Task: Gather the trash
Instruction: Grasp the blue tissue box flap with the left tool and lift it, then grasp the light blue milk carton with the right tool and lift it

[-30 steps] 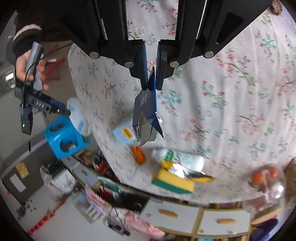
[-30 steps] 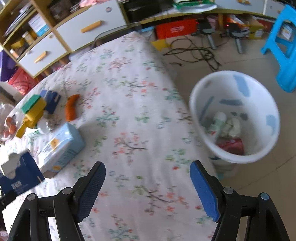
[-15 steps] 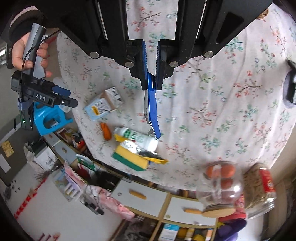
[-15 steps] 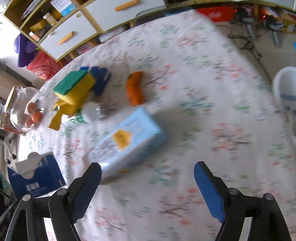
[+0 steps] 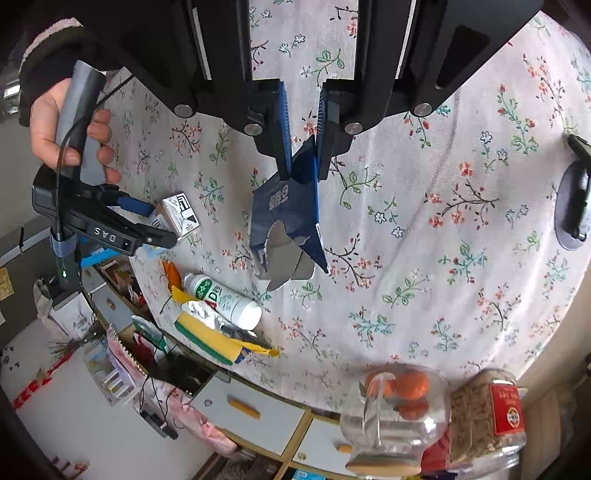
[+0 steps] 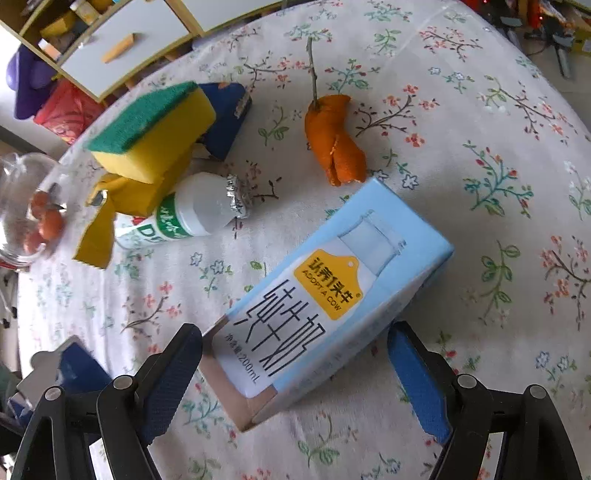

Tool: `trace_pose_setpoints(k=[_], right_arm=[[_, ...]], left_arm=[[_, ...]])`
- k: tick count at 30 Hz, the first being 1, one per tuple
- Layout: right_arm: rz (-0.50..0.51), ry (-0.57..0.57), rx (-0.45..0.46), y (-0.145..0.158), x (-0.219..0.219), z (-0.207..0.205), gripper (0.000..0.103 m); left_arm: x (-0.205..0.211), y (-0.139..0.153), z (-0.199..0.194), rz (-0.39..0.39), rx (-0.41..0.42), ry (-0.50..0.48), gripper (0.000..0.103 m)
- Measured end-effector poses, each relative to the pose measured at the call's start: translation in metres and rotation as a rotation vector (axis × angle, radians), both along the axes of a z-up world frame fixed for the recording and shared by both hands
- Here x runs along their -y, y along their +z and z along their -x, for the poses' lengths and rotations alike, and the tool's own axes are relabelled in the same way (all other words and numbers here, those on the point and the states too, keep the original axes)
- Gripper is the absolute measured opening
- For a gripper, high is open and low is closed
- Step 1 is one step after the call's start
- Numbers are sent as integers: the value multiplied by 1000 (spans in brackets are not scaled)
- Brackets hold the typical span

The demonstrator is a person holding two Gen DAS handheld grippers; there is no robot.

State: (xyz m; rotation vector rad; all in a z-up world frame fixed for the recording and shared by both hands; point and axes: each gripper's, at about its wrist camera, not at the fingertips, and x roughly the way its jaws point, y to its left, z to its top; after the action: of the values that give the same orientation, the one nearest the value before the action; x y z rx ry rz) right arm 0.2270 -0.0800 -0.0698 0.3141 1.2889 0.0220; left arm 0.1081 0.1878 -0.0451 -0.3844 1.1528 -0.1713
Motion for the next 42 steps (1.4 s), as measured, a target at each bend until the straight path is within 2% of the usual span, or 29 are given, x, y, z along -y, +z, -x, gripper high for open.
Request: trace_pose_setpoints(k=[7, 18, 21, 26, 32, 35, 42], right_arm=[[-18, -6, 8, -6, 1, -3, 87], [-40, 21, 0, -9, 3, -11, 86], [-56, 42, 2, -7, 0, -10, 80], [-112, 89, 4, -3, -7, -7, 58], [-57, 166, 61, 16, -12, 6, 46], [-57, 186, 79, 25, -7, 13, 42], [-61, 148, 106, 41, 23, 20, 41]], left_arm=[[4, -12, -11, 11, -31, 6, 14], [14, -7, -10, -7, -2, 9, 10], [17, -6, -10, -11, 6, 9, 10], [18, -5, -11, 2, 12, 14, 8], [21, 3, -13, 27, 38, 14, 6], [24, 8, -14, 41, 50, 11, 6], [35, 18, -16, 65, 75, -6, 6]])
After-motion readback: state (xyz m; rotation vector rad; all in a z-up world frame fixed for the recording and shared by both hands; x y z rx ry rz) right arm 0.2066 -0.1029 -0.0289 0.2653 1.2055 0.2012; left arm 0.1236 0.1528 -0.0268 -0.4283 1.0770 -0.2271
